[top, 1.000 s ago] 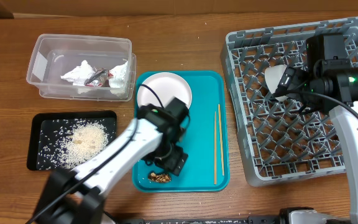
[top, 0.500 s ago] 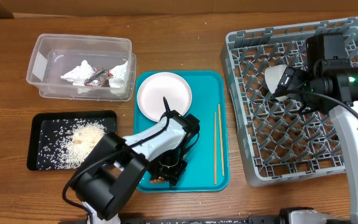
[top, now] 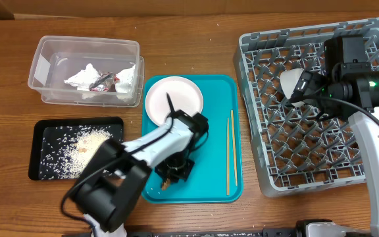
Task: Sort waste into correct bins and load items into the dishwasher
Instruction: 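Grasp the brown food scrap on the teal tray with the left gripper, then drop the food scrap onto the black tray with the left gripper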
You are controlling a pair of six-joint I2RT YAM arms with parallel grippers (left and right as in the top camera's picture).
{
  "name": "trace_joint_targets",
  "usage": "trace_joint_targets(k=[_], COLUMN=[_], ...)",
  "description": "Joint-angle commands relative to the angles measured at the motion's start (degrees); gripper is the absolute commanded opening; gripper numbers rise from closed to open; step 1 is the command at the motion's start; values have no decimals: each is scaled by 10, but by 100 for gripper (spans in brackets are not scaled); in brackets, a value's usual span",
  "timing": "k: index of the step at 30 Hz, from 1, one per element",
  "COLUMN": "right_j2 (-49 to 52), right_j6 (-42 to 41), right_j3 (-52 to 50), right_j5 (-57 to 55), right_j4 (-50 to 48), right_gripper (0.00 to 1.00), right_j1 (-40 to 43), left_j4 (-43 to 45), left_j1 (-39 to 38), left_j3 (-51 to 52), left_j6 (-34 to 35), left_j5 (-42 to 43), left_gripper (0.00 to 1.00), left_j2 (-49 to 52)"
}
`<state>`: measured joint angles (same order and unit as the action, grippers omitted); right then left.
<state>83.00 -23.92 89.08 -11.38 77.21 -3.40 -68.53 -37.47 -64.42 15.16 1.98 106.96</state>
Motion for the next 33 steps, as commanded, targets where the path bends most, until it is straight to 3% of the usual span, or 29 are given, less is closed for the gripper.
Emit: trace_joint_targets(k=[1,11,21,24,31,33], right_j2=[2,2,2,2,2,3], right_j6=[3,3,3,3,32,45], right_j3=[2,2,2,2,2,2], right_j5=[-1,-1,15,31,124,156], right_j4=[0,1,0,-3,-36,-56], right_gripper=[94,94,94,94,90,90], right_j1=[3,3,3,2,-8,-21], left_j4=[0,40,101,99,99,100], left_j1=[52,296,506,525,533,533], left_j3=[-29,-33,-24,-24,-24,-24], left_j6=[32,48,48,46,46,46], left_j5=[-49,-80,-108,-108,-112,-112], left_gripper=[4,4,5,13,16,30], left_j2=[-94,-231,-154,-126,-88,-88])
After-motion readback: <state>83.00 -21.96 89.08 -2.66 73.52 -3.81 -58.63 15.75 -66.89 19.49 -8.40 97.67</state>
